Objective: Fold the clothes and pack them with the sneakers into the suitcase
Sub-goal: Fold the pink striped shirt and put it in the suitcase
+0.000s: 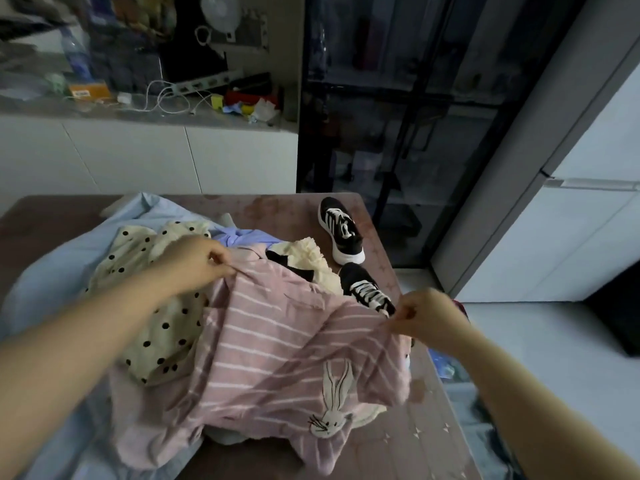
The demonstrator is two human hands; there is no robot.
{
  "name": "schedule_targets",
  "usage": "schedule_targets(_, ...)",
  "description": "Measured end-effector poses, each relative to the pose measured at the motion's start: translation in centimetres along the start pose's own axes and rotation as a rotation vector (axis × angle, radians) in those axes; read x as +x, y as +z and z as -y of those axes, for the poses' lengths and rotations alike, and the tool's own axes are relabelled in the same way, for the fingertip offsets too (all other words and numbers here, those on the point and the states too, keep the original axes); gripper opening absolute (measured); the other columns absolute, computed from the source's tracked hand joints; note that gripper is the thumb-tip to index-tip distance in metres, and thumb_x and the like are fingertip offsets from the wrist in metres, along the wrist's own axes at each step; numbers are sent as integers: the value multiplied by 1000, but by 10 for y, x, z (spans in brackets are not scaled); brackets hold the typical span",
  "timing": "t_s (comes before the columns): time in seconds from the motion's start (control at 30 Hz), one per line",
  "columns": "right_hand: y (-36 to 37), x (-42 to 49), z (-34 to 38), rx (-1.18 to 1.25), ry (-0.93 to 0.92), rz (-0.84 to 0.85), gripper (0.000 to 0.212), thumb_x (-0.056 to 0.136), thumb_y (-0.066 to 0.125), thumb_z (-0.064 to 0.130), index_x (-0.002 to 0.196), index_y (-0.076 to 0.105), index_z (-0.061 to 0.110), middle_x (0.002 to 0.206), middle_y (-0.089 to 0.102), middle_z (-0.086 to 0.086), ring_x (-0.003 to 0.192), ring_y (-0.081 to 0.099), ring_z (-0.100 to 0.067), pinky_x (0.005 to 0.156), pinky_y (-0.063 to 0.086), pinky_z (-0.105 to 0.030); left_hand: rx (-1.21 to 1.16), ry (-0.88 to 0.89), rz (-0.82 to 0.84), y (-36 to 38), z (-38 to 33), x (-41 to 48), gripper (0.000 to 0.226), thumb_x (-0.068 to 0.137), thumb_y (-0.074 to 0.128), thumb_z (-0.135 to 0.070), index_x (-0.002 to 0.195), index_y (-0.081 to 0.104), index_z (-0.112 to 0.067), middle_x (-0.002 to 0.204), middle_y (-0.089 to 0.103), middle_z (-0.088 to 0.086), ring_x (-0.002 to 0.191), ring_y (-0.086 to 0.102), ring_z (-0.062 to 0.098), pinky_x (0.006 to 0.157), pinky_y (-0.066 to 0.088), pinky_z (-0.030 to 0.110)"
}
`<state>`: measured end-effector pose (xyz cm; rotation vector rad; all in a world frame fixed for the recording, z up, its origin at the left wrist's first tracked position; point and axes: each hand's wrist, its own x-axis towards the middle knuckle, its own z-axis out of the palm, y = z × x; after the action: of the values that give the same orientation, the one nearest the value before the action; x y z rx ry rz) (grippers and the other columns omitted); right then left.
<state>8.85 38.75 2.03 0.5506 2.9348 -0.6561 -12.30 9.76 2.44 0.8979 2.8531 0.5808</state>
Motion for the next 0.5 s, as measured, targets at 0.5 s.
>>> schedule_targets(0.5,-44,123,42,303,114,-455,22,87,58,26,91,62,5,73,63,-1,72,58,-23,63,46,-28,-148,-222,-423,-80,2,68,14,93,51,-18,97,55,-5,108,61,20,87,53,30,70,34,30)
